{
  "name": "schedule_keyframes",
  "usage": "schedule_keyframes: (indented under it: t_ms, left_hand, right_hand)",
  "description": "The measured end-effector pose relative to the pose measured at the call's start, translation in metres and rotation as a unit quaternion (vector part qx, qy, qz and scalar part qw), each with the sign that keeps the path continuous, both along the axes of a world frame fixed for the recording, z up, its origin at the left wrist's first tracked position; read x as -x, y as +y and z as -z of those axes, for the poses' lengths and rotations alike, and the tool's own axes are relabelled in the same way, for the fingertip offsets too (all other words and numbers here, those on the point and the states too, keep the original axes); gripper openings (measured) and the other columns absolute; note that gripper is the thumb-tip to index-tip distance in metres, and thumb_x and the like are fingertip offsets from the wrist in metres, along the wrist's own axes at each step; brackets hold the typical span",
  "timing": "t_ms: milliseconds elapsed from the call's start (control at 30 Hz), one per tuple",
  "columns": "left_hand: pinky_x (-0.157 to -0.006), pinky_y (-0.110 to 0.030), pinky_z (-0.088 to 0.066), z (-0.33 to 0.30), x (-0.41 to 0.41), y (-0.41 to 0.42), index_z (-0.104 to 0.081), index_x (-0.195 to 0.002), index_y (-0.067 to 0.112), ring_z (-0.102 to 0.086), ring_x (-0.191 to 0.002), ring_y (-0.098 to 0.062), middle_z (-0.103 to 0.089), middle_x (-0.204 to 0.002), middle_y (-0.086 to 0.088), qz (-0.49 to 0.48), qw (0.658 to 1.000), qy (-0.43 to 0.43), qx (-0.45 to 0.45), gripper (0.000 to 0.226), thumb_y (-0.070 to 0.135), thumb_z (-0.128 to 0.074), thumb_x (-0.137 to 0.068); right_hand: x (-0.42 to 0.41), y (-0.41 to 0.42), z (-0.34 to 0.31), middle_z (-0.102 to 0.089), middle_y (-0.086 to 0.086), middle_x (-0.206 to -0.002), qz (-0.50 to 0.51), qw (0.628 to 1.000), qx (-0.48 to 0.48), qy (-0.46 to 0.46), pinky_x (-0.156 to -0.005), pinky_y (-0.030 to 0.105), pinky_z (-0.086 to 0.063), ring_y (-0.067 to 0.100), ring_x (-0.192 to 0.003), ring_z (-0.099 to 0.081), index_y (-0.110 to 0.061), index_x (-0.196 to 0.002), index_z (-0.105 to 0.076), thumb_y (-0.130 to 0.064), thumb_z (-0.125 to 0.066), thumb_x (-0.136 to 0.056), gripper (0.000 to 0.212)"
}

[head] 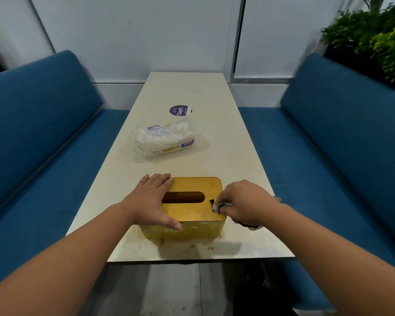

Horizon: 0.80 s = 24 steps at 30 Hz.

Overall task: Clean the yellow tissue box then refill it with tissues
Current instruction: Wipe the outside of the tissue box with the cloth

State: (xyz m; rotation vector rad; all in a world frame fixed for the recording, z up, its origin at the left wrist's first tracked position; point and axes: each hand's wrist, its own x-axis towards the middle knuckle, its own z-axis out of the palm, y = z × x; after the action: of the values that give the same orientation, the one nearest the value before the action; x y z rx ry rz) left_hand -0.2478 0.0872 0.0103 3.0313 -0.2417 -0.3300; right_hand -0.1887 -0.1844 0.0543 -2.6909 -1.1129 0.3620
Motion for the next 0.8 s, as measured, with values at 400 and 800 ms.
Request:
schedule_keyframes:
  t_ms: [400, 800]
  left_hand:
    - [-0.119, -0.04, 0.013, 0.002, -0.001, 0.001, 0.001, -0.156, 0.022, 0.008, -0.15, -0.018, 0.006, -0.164, 0.002, -0.002, 1.0, -0.005, 0.005, 0.148, 0.107, -0.022, -0.038]
    - [-0.119, -0.04, 0.012, 0.002, -0.001, 0.001, 0.0, -0.156, 0.022, 0.007, -0.15, -0.018, 0.005, -0.164, 0.002, -0.004, 1.0, -0.009, 0.006, 0.145, 0.105, -0.027, -0.041]
  right_hand:
    - [0.012, 0.019, 0.004, -0.068, -0.008, -0.104, 0.002, 1.0, -0.017, 0.017, -0.078, 0.034, -0.051, 0.014, -0.094, -0.058, -0.035, -0.107, -0.07, -0.037, -0.052, -0.091, 0.024]
    - [0.025, 0.028, 0.01, -0.052, -0.002, -0.098, 0.098, 0.993, -0.017, -0.061, -0.071, 0.034, -0.048, 0.02, -0.086, -0.057, -0.024, -0.109, -0.06, -0.035, -0.041, -0.099, 0.024]
